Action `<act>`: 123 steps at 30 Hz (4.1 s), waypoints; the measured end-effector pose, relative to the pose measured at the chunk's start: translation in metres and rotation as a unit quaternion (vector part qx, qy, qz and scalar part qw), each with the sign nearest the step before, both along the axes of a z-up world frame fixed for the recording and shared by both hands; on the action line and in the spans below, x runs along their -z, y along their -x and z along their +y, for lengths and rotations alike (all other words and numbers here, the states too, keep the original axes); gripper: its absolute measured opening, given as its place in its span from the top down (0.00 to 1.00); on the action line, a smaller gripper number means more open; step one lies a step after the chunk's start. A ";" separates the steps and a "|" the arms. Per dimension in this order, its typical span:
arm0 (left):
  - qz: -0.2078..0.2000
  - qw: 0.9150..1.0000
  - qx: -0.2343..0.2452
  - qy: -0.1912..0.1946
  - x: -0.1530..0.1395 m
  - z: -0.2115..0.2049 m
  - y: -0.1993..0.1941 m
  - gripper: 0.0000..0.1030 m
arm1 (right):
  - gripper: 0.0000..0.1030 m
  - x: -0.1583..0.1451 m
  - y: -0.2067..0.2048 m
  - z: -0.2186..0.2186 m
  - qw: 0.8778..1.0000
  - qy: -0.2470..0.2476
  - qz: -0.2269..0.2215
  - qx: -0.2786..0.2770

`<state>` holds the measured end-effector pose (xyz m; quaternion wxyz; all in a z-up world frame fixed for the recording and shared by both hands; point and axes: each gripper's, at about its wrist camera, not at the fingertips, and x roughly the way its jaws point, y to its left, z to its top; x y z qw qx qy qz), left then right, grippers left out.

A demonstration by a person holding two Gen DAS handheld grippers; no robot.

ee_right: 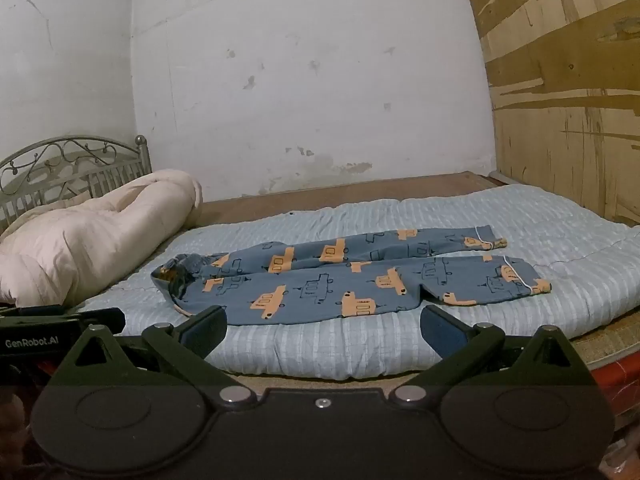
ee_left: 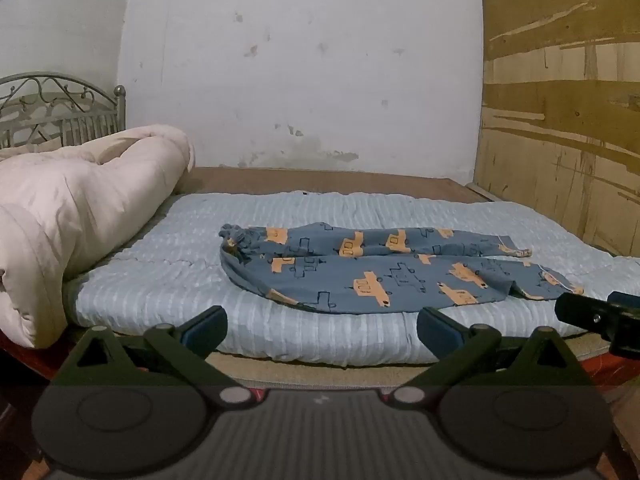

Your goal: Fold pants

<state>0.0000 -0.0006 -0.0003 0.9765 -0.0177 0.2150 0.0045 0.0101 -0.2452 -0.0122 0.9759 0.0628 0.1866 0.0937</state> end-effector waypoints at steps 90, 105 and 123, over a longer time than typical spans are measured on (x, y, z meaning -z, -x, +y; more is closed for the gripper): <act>0.010 1.000 0.003 -0.003 0.000 -0.004 0.002 0.01 | 0.01 0.001 -0.001 0.001 1.000 -0.003 0.000 0.000; 0.074 0.997 0.013 0.011 0.014 0.003 -0.045 0.01 | 0.01 0.012 -0.013 -0.004 1.000 -0.021 0.008 -0.012; 0.094 0.982 -0.135 -0.089 0.032 0.088 -0.240 0.01 | 0.01 0.032 -0.153 -0.038 0.998 0.004 0.047 -0.040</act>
